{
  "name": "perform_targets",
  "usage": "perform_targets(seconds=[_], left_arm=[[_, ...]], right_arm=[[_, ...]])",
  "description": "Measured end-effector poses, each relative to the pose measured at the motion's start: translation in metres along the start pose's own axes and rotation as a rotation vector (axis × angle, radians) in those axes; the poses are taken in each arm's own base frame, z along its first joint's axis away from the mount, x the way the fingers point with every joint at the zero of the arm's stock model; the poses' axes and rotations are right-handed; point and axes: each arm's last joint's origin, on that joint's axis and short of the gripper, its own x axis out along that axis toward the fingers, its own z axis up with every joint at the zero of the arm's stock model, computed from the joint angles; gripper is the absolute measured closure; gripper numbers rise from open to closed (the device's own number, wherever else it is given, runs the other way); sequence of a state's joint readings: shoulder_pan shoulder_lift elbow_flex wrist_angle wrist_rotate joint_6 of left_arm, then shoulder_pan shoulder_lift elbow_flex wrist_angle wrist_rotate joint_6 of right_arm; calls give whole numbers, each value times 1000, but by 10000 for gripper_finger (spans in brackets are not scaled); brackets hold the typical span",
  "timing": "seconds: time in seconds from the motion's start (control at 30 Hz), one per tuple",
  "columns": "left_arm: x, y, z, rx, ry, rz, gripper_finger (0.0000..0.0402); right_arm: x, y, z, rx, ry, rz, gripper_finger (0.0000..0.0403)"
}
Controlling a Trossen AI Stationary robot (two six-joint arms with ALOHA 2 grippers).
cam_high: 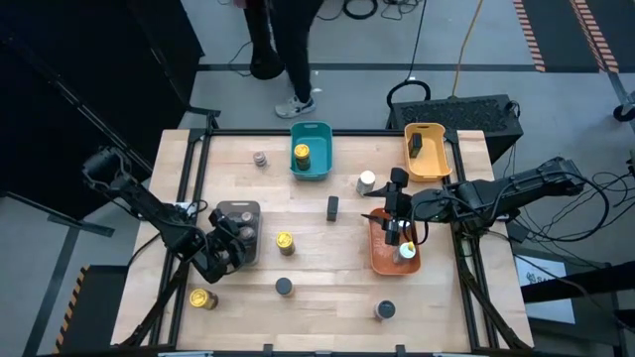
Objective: Sort spices by type
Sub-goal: Put the right brown seasoning bottle into the black bin, then put the left black seasoning bottle into the yellow bin
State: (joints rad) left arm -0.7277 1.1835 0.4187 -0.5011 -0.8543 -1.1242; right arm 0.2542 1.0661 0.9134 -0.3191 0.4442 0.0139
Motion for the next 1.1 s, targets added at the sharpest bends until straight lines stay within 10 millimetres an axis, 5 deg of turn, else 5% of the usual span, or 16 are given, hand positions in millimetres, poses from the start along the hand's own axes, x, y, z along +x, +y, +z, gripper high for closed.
perform_targets(seconds=[0.4, 0.83, 1.1], left_arm=[[-5, -2, 7, 63, 11, -12, 160], [-45, -10, 62, 108, -26, -85, 159], [-68, -16, 100, 174, -232, -24, 159]], right_arm=[[0, 0, 0, 0, 0, 0, 177], [1, 0, 7, 22, -66, -6, 177], [24, 12, 25, -18, -96, 3, 177]])
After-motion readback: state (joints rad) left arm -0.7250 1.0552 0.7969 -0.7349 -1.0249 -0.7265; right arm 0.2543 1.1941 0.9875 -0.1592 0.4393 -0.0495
